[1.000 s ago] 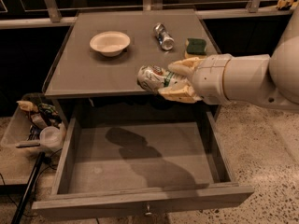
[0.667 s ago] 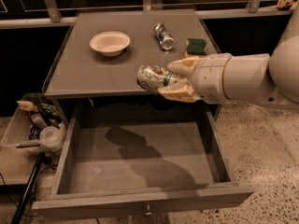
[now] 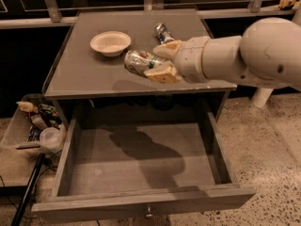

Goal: Pick 7up can from top drawer and place on counter

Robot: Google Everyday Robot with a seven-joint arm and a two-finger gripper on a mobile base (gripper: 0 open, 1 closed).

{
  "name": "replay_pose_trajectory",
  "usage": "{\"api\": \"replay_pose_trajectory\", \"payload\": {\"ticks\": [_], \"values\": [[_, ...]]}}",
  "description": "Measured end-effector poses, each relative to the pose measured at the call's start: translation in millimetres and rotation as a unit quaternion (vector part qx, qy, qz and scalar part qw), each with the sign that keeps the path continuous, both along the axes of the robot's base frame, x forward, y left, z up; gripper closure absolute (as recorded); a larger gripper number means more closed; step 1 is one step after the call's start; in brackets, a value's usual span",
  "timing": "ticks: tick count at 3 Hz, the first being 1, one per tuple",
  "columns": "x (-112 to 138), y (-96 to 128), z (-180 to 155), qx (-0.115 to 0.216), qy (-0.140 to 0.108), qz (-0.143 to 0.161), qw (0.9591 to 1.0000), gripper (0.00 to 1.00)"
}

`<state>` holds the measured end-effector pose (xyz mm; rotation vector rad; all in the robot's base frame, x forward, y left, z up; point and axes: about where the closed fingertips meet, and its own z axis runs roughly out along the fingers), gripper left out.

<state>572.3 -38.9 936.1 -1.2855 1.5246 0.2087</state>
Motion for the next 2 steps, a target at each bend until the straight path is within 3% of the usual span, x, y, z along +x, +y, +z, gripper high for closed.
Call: {"api": "replay_pose_trajectory", "payload": {"ticks": [2], "values": [[86.8, 39.9, -5.6, -0.007, 0.003, 0.008, 0.9999, 1.0]]}}
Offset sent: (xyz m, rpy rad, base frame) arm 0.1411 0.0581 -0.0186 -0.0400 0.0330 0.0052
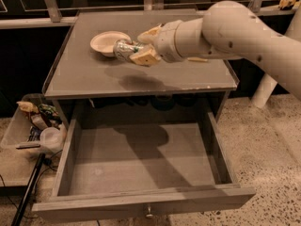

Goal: Pick 7up can from top drawer and place on counter

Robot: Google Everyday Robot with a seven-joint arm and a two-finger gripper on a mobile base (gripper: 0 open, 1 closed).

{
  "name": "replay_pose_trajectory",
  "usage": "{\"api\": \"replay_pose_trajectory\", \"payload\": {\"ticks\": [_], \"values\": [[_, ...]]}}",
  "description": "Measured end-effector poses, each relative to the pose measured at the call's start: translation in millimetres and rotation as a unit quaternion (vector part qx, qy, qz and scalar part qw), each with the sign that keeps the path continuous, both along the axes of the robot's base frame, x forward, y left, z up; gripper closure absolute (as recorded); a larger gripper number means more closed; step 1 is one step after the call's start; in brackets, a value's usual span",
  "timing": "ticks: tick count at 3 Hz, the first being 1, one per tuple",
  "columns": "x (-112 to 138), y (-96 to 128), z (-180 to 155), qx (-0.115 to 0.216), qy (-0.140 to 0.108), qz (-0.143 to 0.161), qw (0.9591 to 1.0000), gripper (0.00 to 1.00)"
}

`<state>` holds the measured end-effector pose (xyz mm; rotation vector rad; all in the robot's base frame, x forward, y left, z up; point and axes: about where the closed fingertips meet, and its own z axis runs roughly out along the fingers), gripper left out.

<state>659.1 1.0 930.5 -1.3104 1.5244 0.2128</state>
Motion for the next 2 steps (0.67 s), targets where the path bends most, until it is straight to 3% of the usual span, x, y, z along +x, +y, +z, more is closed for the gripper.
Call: {"api": "replay_pose_trajectory", "payload": {"ticks": [1, 2], "values": [[31.5, 5.8, -12.0, -0.007, 0.011, -0.009, 0.9999, 1.0], [55.6, -2.8, -27.7, -0.01, 0.024, -0.028, 0.9992, 1.0]]}}
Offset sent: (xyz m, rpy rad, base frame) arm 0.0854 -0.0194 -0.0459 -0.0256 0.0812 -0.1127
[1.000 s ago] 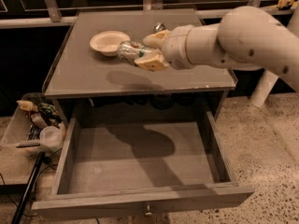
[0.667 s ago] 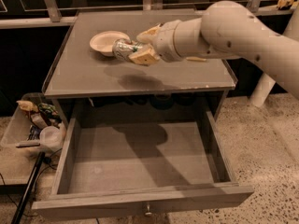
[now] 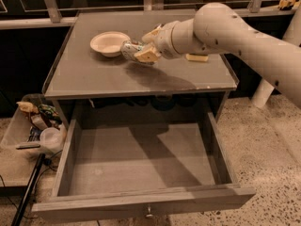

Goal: Pick 7up can from top drawer and place on counter

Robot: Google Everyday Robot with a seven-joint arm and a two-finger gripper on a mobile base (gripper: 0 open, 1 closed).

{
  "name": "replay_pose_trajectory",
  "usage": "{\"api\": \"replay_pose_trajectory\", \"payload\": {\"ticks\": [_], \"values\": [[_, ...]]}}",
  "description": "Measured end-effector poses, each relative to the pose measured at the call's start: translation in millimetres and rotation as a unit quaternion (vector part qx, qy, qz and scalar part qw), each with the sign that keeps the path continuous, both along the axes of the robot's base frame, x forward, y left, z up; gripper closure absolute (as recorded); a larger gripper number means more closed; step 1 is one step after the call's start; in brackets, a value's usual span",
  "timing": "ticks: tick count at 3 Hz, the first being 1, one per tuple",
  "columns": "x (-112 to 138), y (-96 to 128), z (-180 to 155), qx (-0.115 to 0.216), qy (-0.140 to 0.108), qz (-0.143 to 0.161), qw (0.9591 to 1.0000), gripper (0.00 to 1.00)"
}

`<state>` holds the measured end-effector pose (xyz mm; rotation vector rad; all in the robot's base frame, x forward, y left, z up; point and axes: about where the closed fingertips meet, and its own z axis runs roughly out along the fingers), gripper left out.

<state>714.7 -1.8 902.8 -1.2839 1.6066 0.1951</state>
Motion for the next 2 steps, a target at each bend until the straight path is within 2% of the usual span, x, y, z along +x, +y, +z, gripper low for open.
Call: {"api": "replay_pose_trajectory", "payload": {"ticks": [1, 2], "values": [[18.2, -23.6, -10.0, 0.006, 0.008, -0.03, 0.9995, 1.0], [25.5, -57.7, -33.2, 0.015, 0.026, -0.062, 0.9977, 1.0]]}}
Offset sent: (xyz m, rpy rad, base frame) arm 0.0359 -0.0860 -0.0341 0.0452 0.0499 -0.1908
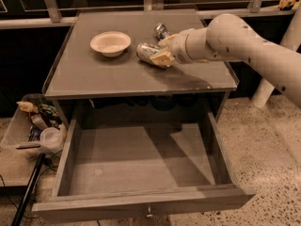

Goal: Pick 7up can from top drawer and place on counter

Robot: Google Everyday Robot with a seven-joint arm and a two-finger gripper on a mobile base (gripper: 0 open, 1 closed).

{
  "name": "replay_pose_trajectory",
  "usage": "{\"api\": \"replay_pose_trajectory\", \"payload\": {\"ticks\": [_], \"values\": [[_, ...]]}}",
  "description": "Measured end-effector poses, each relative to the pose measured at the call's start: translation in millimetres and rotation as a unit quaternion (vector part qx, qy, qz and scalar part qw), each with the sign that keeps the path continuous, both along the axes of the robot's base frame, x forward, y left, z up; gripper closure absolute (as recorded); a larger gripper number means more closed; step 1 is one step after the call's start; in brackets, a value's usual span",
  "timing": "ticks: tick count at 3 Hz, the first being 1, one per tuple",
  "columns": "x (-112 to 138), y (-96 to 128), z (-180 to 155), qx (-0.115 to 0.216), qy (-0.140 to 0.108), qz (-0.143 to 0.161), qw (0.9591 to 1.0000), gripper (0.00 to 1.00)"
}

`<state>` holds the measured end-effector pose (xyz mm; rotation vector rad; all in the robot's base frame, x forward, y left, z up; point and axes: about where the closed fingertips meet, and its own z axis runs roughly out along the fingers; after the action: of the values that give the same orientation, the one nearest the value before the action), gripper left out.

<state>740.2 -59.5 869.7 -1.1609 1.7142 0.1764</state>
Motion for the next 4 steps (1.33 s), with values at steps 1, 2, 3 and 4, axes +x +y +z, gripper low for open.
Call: {"api": "replay_pose_trajectory", "payload": {"ticks": [1, 2, 3, 4], "values": [[0.0, -0.3, -0.3, 0.0, 0.0, 0.0, 1.0, 1.0], [0.0, -0.2, -0.3, 0.0, 0.0, 0.0, 1.0, 0.82], [0.0, -0.2, -0.3, 0.0, 0.0, 0.0, 1.0, 0.59], [0.0, -0.2, -0.3, 0.0, 0.0, 0.0, 1.0, 0.36]]}}
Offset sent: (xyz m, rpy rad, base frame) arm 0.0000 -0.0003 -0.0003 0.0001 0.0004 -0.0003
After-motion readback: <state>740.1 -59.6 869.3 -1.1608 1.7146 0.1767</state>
